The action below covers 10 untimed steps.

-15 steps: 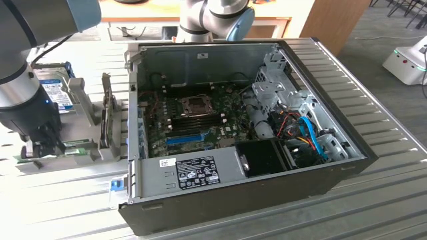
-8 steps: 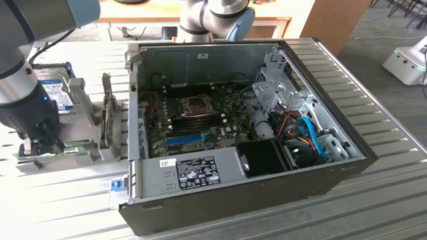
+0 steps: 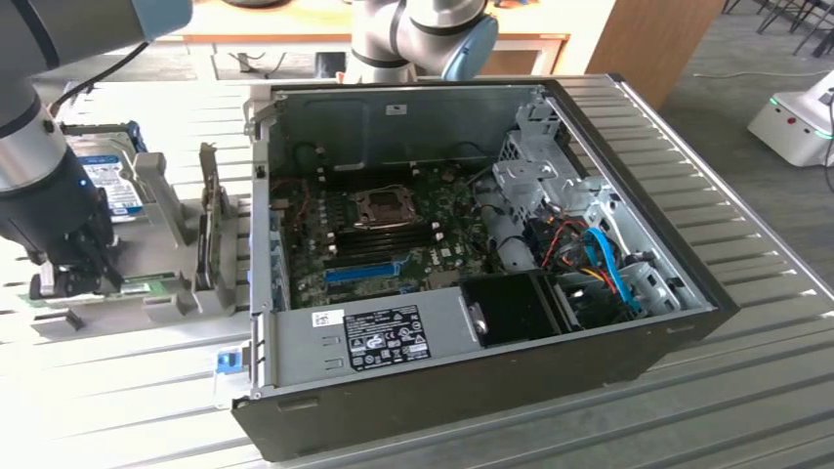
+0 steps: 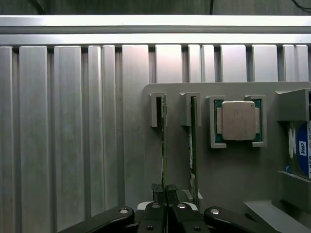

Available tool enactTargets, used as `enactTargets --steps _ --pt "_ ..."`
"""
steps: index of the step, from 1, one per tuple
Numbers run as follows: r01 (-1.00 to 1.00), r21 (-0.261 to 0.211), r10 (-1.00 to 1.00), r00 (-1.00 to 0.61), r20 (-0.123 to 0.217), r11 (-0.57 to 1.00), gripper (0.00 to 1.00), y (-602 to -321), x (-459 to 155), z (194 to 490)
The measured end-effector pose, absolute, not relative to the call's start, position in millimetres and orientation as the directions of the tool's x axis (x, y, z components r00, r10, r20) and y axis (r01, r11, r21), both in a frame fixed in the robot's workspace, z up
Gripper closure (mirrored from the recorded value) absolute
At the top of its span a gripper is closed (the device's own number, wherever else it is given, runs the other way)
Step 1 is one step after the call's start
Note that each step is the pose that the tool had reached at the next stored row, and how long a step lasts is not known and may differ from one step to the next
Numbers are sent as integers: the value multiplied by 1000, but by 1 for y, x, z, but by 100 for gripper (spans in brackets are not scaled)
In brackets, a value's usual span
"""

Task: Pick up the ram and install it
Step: 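Pick up the ram and move it above insertion slot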

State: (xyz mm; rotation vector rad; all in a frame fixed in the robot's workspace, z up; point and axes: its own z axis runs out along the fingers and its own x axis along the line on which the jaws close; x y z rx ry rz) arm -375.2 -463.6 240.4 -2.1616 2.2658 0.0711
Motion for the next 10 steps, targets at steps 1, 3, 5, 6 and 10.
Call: enactTargets --steps 1,3,5,6,10 --pt "-999 26 -998 -48 -38 47 88 -464 -375 242" --pt "-999 26 -998 -48 -38 47 88 -464 -375 246" --pt "-999 27 -998 -47 -38 47 88 -464 -375 252" --pt "-999 27 -998 -47 -38 47 88 -464 -375 254" --pt "-999 27 -998 -47 -38 46 88 -464 -374 265"
